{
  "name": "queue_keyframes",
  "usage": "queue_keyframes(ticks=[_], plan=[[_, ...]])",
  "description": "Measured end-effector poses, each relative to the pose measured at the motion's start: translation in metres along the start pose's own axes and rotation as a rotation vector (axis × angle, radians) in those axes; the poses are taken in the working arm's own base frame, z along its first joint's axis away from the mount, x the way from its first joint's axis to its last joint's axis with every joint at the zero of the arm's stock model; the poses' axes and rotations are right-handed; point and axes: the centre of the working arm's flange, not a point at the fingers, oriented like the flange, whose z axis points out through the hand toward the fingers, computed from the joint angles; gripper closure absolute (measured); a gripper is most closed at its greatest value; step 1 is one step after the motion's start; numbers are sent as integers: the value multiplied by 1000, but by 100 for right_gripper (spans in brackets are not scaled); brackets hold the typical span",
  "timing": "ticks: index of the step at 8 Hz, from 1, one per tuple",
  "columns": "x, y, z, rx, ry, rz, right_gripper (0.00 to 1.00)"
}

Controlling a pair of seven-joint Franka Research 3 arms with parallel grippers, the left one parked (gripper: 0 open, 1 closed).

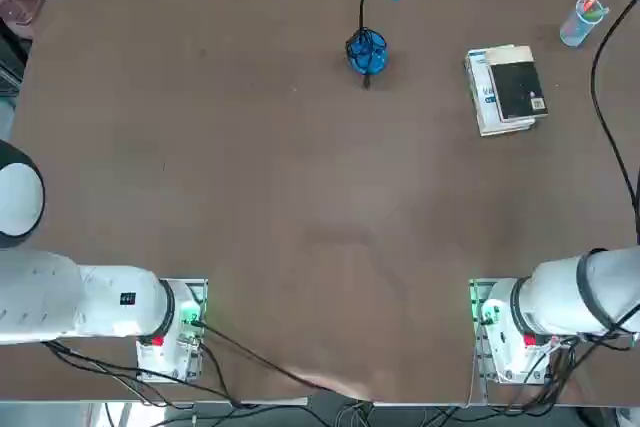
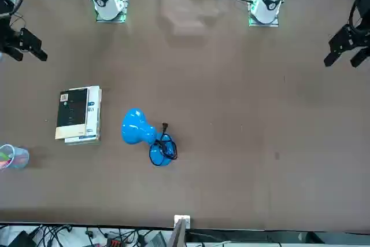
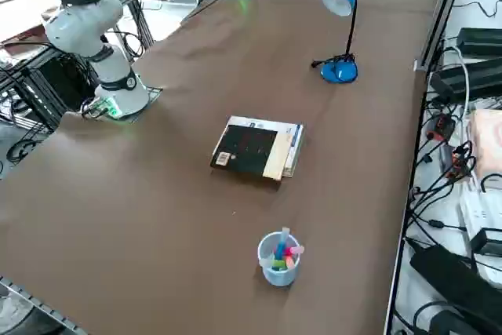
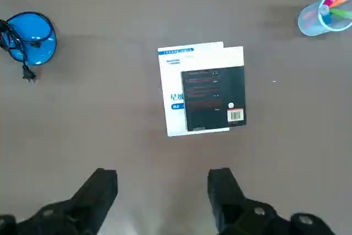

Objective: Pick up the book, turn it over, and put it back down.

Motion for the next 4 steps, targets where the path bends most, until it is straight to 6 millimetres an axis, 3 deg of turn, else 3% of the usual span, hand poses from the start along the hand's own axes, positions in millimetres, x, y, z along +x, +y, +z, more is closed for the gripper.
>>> queue_keyframes(ticks=[4], plan=[[2,4,1,41,3,13,0]])
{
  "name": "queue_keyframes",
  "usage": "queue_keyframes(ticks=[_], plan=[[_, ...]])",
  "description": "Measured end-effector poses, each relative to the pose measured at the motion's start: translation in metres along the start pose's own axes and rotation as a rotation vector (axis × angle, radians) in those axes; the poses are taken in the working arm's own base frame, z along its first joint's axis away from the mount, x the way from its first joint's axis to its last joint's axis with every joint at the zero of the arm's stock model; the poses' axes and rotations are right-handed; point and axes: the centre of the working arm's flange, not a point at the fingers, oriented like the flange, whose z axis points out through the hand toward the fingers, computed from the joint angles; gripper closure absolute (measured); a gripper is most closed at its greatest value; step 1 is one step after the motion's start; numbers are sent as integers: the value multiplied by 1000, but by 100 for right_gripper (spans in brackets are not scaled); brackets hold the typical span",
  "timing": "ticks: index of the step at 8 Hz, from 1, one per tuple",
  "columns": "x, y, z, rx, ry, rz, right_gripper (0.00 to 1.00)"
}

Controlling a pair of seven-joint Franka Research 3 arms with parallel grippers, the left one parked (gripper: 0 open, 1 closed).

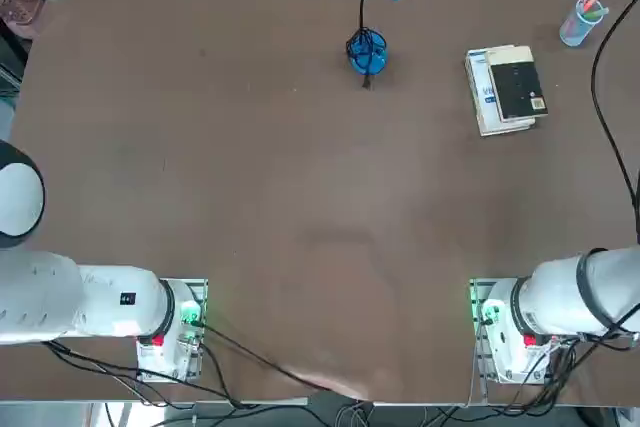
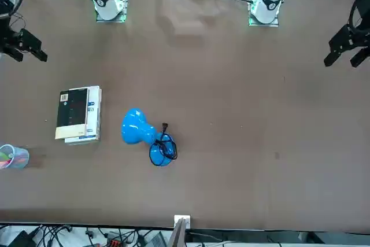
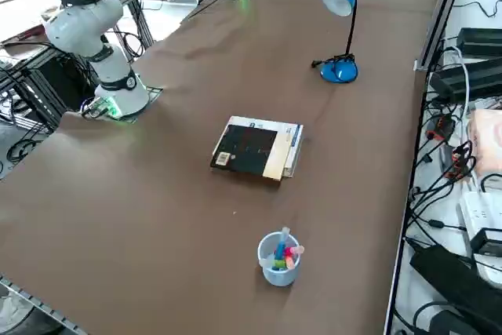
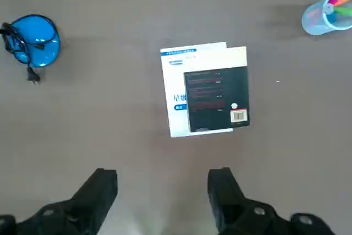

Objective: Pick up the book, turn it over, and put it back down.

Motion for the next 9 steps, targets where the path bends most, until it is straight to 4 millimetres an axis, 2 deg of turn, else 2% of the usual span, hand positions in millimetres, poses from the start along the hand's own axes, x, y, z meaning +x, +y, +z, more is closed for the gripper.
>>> queue_keyframes(ticks=[2,3,4,5,7,9], plan=[[5,15,3,56,1,33,0],[9,31,11,108,-8,64,0],[16,58,24,176,-23,85,0],[25,98,47,230,-40,70,0],[45,177,108,309,-61,-8,0],[67,223,160,402,-67,11,0]])
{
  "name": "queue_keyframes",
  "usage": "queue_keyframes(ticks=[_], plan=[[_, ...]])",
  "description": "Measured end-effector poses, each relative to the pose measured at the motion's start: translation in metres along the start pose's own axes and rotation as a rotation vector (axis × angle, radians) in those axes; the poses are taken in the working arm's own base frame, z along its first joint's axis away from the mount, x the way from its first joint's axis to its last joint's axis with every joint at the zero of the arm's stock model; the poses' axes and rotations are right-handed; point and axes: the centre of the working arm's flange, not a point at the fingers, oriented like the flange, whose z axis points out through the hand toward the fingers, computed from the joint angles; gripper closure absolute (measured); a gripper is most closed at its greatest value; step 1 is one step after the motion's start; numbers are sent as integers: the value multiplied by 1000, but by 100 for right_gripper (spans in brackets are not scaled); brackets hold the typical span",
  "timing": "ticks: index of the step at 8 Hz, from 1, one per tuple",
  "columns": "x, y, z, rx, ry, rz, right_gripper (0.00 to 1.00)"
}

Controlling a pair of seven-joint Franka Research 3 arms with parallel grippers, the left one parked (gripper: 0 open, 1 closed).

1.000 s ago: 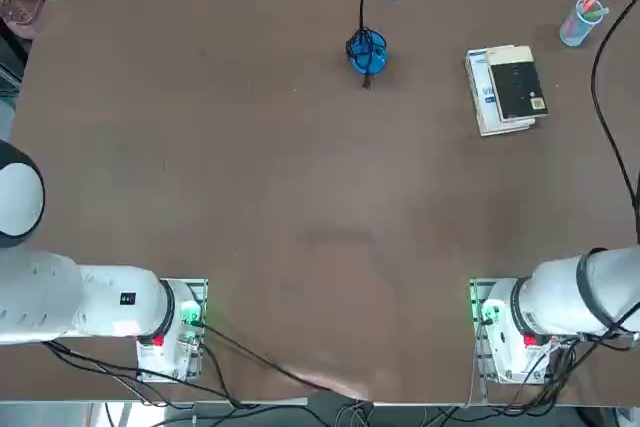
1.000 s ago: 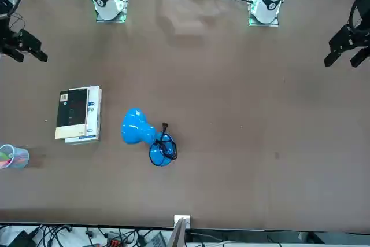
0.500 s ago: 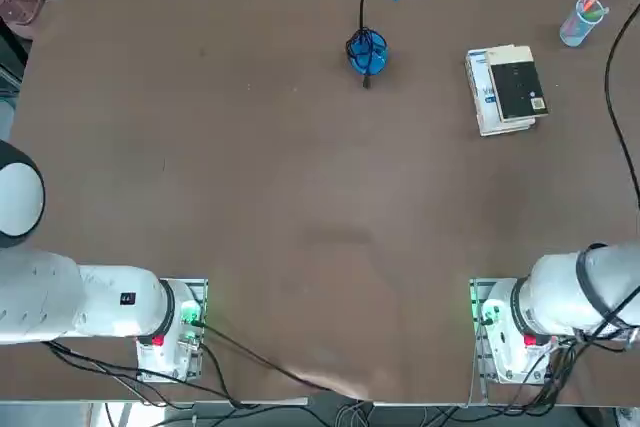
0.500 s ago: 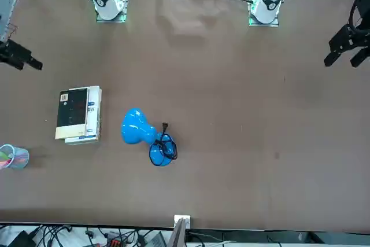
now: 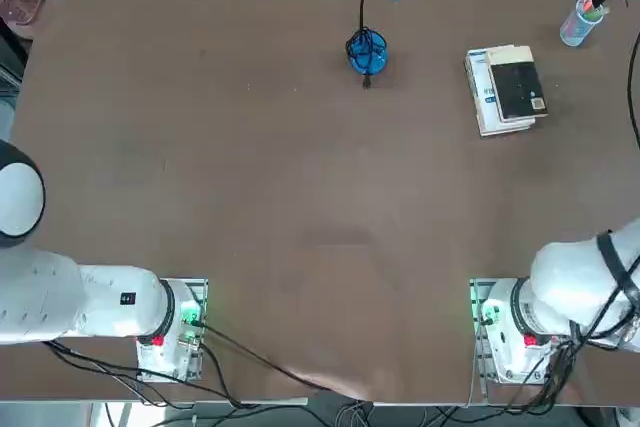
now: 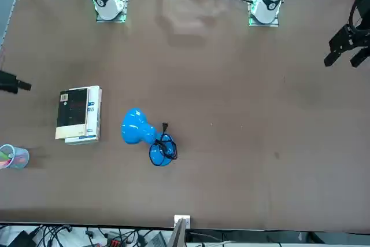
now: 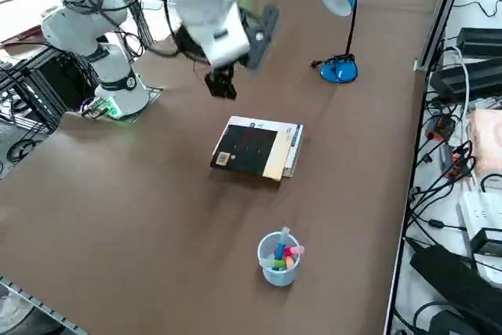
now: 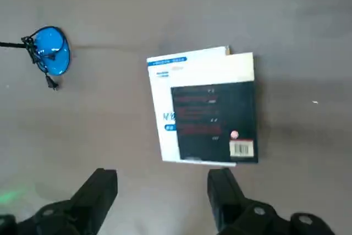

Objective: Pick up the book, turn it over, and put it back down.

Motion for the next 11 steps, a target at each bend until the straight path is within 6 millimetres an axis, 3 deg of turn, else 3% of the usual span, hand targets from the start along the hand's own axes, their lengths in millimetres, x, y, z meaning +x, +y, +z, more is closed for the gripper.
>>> queue_keyframes(ticks=[3,6,8,11], plan=[[13,88,51,225,44,55,0],[-8,186,109,494,133,35,0],[-20,220,158,639,167,44,0],[-31,249,229,829,160,118,2]])
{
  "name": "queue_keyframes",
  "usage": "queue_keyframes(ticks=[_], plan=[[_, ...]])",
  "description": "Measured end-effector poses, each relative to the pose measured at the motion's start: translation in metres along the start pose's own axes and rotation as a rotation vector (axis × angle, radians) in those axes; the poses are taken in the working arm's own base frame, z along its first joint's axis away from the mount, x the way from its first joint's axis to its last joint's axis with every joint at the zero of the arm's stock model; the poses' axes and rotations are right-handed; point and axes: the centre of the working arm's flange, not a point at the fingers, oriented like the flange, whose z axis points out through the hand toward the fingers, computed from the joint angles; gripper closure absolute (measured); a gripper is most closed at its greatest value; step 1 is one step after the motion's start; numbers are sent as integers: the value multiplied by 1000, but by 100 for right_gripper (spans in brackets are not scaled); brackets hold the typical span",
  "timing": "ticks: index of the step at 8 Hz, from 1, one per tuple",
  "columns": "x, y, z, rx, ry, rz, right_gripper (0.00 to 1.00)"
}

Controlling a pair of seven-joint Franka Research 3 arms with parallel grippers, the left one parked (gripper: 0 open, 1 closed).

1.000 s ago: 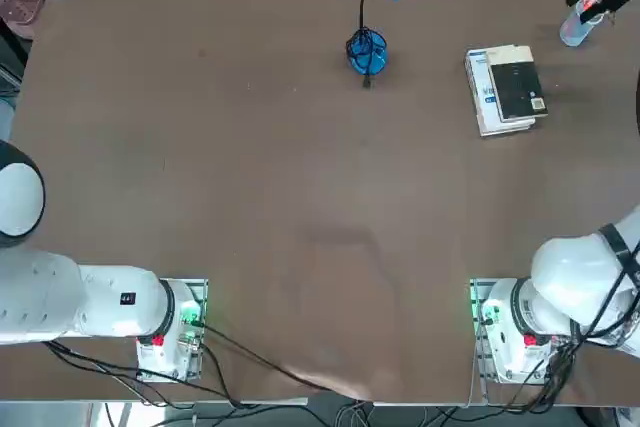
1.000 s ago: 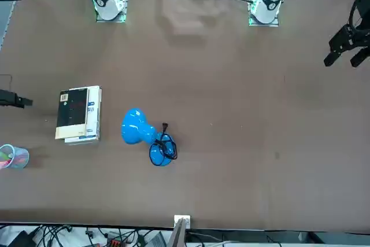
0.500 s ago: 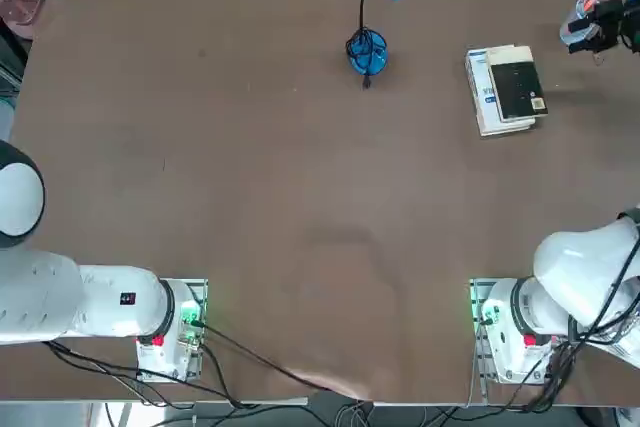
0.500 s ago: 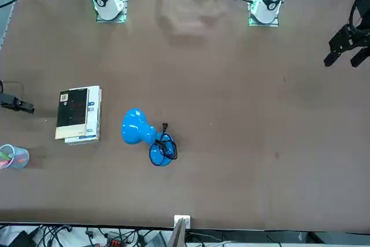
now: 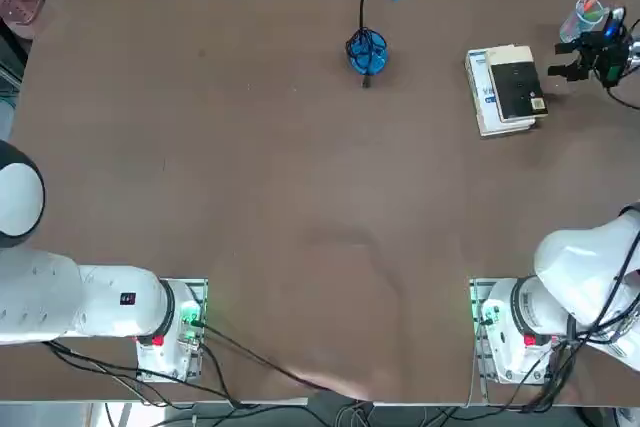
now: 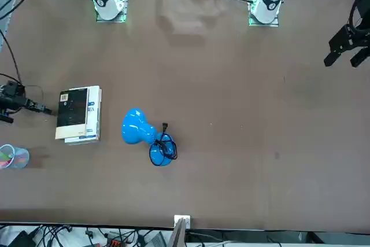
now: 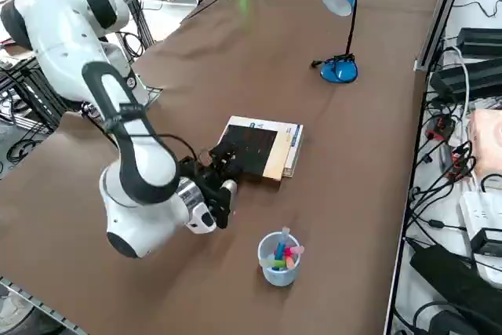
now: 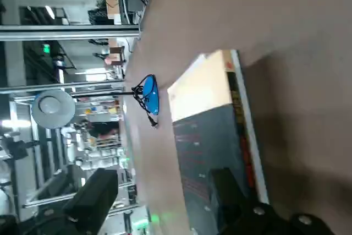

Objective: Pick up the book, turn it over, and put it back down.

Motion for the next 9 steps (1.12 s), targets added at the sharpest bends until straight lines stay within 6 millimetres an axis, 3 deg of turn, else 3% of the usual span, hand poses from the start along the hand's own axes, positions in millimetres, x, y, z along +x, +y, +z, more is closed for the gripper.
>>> queue_keyframes(ticks=[3,6,9], plan=[[-15,42,-2,39,17,15,3],[-15,44,-4,40,21,5,3],[-7,48,13,26,19,-91,3]])
